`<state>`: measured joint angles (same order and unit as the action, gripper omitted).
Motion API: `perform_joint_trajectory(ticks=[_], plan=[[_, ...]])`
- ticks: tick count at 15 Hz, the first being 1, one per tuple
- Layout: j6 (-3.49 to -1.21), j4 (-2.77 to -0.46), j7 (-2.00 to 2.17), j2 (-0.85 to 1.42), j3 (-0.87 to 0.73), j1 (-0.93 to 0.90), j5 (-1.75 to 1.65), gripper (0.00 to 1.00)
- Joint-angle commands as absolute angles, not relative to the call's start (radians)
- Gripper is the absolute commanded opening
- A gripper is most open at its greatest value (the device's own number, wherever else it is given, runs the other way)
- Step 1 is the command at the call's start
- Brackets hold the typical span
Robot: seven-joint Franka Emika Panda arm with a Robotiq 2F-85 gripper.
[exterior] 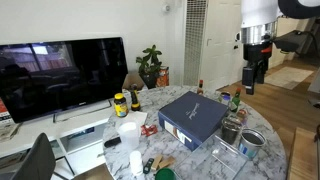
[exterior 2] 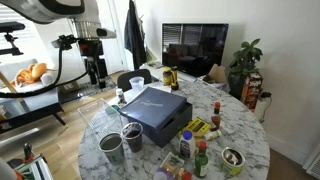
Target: Remove the lid from the box, remove the black purse, put it on the table and then put the transparent storage box in the box
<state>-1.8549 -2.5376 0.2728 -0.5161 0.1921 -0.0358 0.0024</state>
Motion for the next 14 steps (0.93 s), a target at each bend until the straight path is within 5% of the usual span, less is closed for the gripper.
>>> perform_joint_trajectory(ticks=[1, 6, 14], plan=[[-1.853, -2.536, 0.278, -0.515, 0.18, -0.049, -0.003, 1.0], [-1.866, -2.523, 0.279, -0.48, 0.197, -0.057, -0.013, 1.0], [-2.12, -2.389, 0.528, -0.049, 0.414, -0.135, -0.278, 1.0]])
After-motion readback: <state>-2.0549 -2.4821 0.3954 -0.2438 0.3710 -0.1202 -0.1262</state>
